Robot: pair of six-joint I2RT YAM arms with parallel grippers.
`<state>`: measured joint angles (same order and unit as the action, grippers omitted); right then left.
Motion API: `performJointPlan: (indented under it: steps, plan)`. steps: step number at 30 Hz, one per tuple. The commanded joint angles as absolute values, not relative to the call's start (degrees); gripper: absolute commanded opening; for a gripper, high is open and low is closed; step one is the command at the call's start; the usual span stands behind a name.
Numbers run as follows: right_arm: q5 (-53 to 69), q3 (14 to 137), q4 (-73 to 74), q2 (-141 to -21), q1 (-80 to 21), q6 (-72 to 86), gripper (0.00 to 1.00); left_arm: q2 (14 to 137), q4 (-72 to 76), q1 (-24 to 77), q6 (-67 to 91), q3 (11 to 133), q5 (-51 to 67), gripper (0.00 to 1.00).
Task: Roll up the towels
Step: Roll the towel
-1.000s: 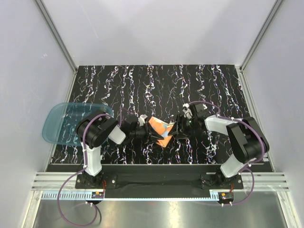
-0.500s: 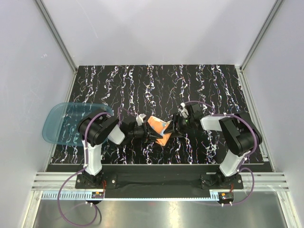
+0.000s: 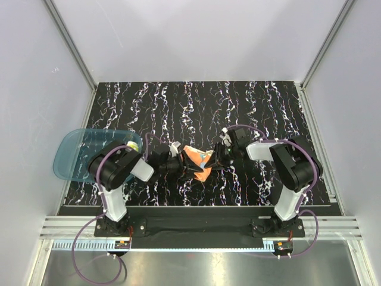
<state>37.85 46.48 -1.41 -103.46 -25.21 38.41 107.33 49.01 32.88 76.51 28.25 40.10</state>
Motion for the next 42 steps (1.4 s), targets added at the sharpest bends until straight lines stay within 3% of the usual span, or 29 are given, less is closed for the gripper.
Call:
performJointPlan:
  steps: [1, 8, 13, 15, 28, 42]
  plan:
    - [27.0, 48.9, 8.0, -102.0, -26.3, 33.7, 0.28, 101.9, 31.5, 33.7, 68.0, 28.5, 32.8, 0.49]
    - [22.2, 52.7, 19.0, -100.3, -30.1, 30.8, 0.28, 87.6, -3.7, 39.4, 51.2, 37.9, 7.0, 0.55]
    - [21.9, 56.0, 23.0, -101.0, -32.3, 29.1, 0.27, 80.5, -16.1, 50.6, 39.3, 46.4, -16.3, 0.56]
    - [21.6, 57.1, 24.5, -101.4, -33.0, 28.8, 0.27, 79.6, -17.2, 53.2, 36.8, 47.9, -20.1, 0.56]
    - [21.4, 60.8, 27.9, -104.0, -33.8, 28.7, 0.27, 88.2, -12.4, 67.4, 28.3, 54.9, -28.2, 0.58]
    - [21.8, 62.2, 28.9, -105.1, -34.0, 28.5, 0.27, 98.8, -6.9, 68.9, 27.2, 54.3, -26.3, 0.6]
